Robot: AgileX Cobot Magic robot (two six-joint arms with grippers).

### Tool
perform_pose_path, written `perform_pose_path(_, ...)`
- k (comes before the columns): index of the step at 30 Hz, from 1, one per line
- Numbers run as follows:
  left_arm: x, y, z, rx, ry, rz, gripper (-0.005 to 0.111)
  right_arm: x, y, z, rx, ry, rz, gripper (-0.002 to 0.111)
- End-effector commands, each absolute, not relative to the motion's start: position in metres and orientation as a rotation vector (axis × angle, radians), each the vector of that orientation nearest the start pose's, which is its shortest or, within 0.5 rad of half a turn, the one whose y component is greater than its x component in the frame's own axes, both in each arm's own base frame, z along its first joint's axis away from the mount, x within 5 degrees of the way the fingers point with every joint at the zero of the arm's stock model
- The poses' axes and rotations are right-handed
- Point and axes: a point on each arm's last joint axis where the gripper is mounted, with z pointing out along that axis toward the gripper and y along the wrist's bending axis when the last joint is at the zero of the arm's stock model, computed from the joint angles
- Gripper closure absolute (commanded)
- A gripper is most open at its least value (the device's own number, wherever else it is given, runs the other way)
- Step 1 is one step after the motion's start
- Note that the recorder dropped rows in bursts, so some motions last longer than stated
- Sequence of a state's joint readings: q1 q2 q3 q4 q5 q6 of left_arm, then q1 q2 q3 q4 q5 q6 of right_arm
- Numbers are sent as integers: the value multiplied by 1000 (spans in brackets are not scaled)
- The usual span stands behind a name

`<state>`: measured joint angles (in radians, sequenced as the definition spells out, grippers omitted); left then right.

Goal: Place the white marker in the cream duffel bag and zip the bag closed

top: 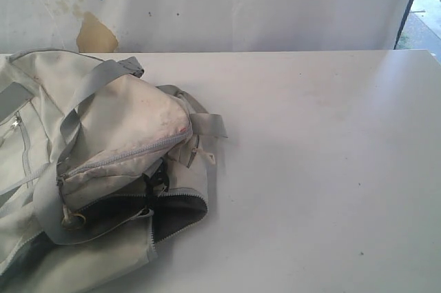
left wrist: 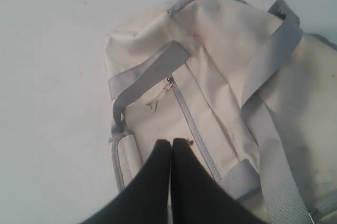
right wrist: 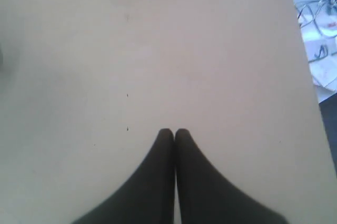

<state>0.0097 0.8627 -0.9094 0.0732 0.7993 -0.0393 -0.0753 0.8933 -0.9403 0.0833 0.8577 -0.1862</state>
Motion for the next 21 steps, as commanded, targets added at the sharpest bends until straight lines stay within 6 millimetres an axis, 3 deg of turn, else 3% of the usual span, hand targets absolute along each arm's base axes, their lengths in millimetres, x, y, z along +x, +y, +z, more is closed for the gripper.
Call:
perform_pose_path(1,131,5,375,-2,2128,78,107,135,-10,374,-101,2118,-139,108)
perform_pose_path(4,108,6,383,-5,2066,83,107,114,-10,378,-104,2035,-182,108)
perform_pose_path(10,63,6,392,-14,1968,93,107,74,-5,374,-91,2035,-149,108)
perform_pose_path(14,32,7,385,-22,1979,89,107,48,-6,372,-84,2009,-189,108)
perform_pose_path(21,-24,7,366,-30,1816,85,107,8,-4,372,-46,1919,-192,108)
